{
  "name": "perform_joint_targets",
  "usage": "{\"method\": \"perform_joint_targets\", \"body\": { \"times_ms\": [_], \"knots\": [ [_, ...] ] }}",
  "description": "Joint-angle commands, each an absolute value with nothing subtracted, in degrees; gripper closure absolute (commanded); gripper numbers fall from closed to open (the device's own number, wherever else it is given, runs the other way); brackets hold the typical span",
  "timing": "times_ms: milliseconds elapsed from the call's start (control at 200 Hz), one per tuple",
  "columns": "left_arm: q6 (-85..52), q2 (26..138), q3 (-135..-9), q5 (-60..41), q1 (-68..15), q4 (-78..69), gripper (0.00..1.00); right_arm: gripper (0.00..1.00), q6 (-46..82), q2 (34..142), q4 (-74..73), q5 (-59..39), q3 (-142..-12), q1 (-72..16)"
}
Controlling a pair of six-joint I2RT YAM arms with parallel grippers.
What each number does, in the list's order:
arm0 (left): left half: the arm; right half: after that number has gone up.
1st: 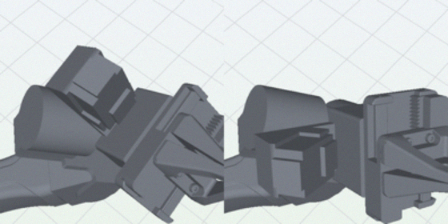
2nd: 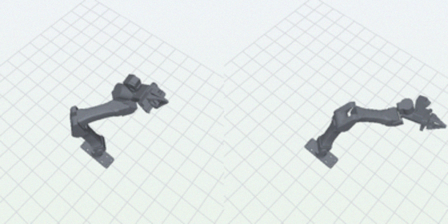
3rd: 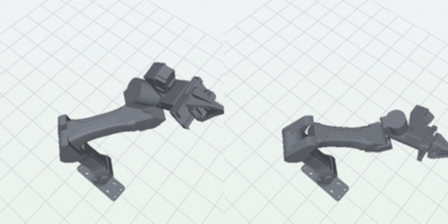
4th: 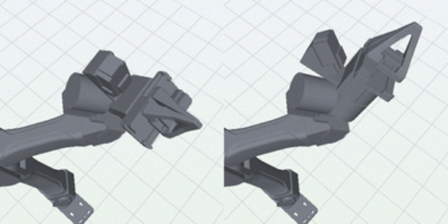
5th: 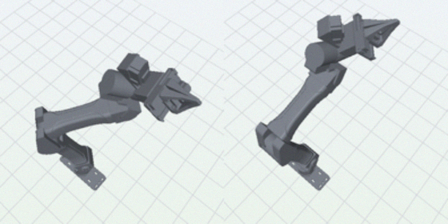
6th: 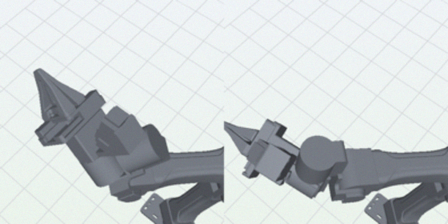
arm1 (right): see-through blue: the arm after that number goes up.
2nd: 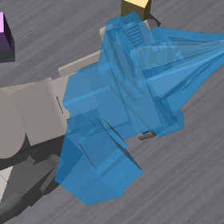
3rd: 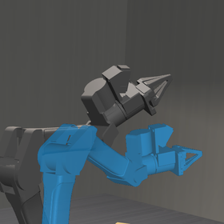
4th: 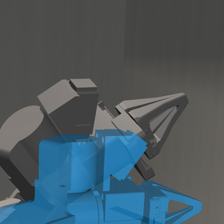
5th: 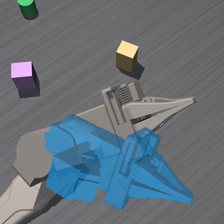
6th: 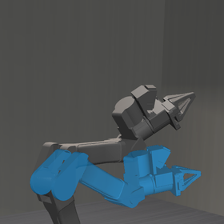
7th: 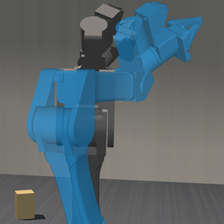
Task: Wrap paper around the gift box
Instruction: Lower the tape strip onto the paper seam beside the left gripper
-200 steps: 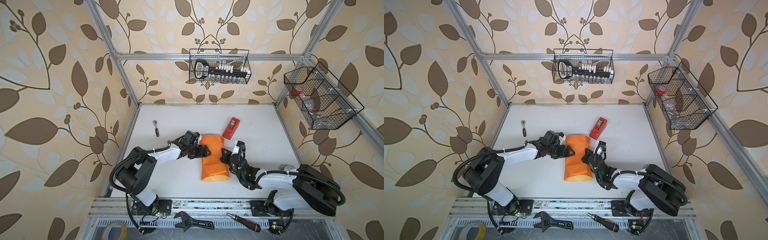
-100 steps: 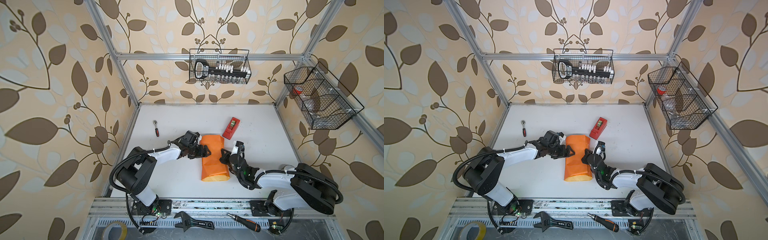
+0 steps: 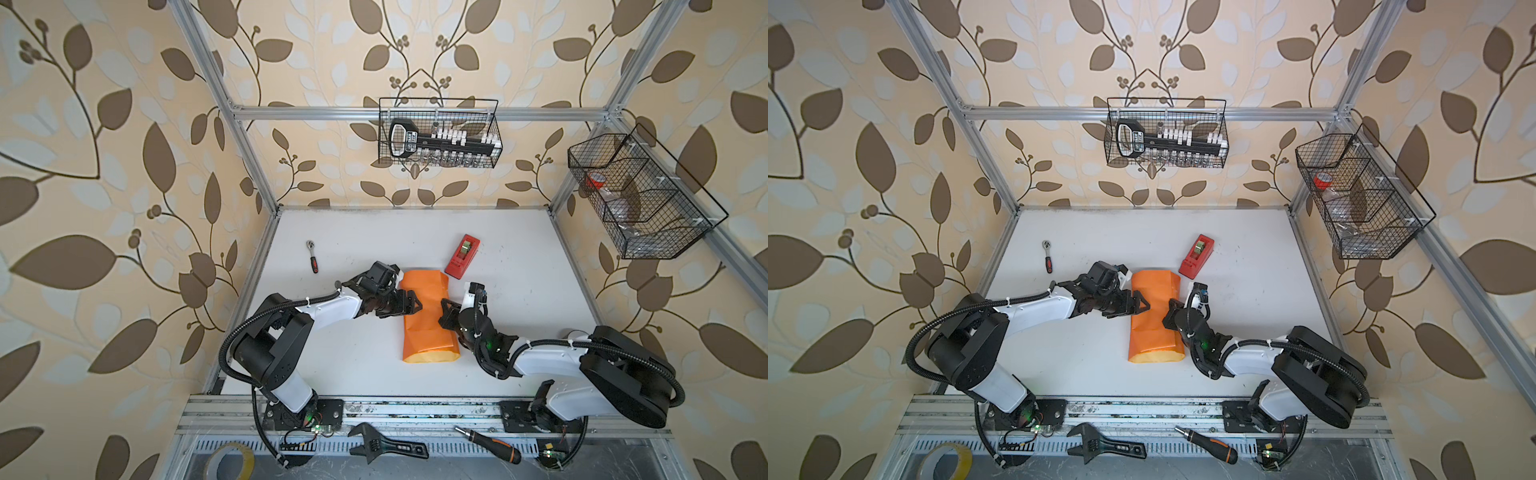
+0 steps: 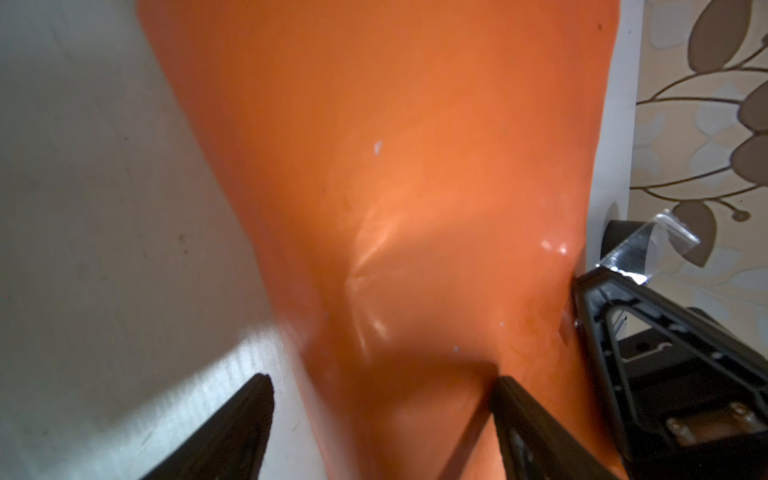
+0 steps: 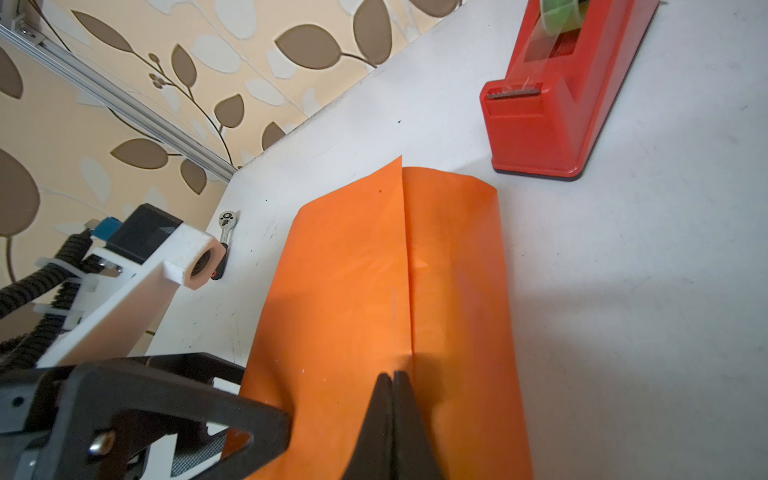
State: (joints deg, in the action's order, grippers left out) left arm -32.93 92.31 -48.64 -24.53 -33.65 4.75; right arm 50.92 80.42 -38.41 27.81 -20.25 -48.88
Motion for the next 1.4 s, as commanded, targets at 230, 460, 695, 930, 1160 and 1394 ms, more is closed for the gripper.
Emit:
{"method": "perform_joint_targets", "body": {
  "times_ms": [230,460,695,930,1160,1394],
  "knots": [
    [-30.88,95.95,-46.88,-18.98,-33.81,10.72,0.16,0.92,48.81,80.66,-36.78,25.44,-19.42,-47.74],
    [-30.89,96.00,-46.86,-18.89,-33.79,10.68,0.16,0.82,48.73,79.81,-35.99,24.67,-19.25,-46.98],
    [-30.89,96.15,-46.67,-19.03,-33.82,10.46,0.16,0.70,48.44,77.88,-34.78,23.73,-19.20,-46.15],
    [-31.11,95.91,-46.40,-18.82,-33.83,10.18,0.16,0.58,47.98,73.97,-32.36,22.27,-18.29,-43.27],
    [-31.18,96.24,-46.50,-18.97,-33.76,9.88,0.16,0.43,46.56,65.76,-25.89,20.28,-16.87,-39.01],
    [-31.11,96.37,-46.36,-19.03,-33.79,9.76,0.16,0.38,37.46,56.82,-5.70,17.52,-23.24,-37.00]
  ]
}}
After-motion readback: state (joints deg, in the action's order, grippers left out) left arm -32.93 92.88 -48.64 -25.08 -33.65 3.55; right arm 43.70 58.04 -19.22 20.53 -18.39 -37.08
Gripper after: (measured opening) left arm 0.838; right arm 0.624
